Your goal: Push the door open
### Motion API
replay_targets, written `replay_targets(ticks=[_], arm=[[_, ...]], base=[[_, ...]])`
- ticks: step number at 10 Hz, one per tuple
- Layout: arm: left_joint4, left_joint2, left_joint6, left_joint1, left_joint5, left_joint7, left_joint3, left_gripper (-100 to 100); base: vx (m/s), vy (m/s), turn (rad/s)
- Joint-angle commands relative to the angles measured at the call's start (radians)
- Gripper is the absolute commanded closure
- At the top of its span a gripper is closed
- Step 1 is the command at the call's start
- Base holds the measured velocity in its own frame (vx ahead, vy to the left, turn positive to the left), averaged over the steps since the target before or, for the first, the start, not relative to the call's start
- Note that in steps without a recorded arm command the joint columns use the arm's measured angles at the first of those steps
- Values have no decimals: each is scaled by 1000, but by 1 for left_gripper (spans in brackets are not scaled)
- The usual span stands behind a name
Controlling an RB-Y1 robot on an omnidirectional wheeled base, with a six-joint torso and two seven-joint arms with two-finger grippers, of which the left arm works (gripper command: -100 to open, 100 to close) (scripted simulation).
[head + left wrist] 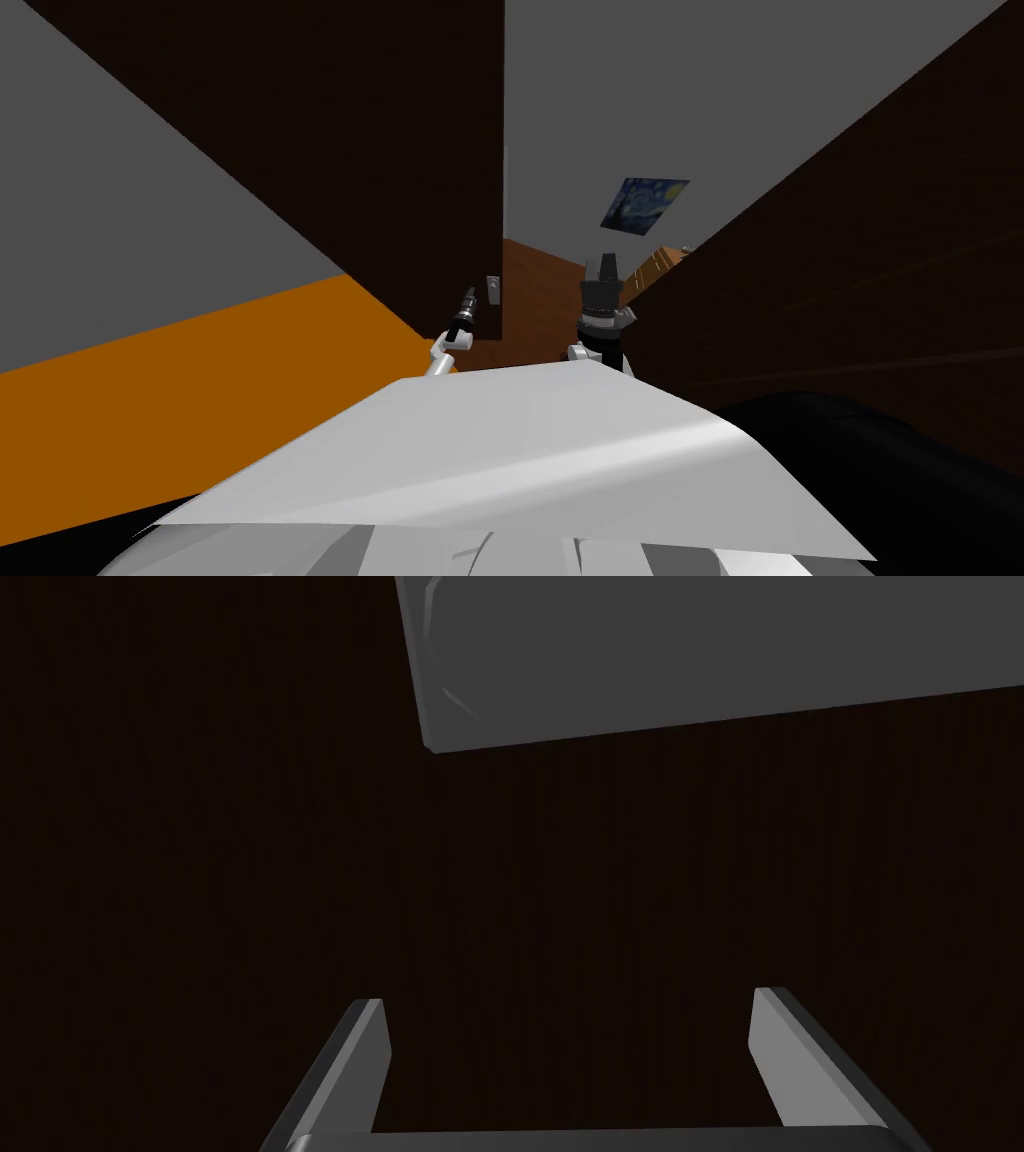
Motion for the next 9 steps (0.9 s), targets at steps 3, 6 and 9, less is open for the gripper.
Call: replay_targets(ticks=[3,6,9], arm=[[6,-31,-5,-4,-1,-5,7,-100],[7,-52,-8,-3,-1,-7,9,-100],[7,-52,-8,-3,-1,-7,9,100]], base=[[160,-108,-10],[96,-104,-4],[-12,16,-11]])
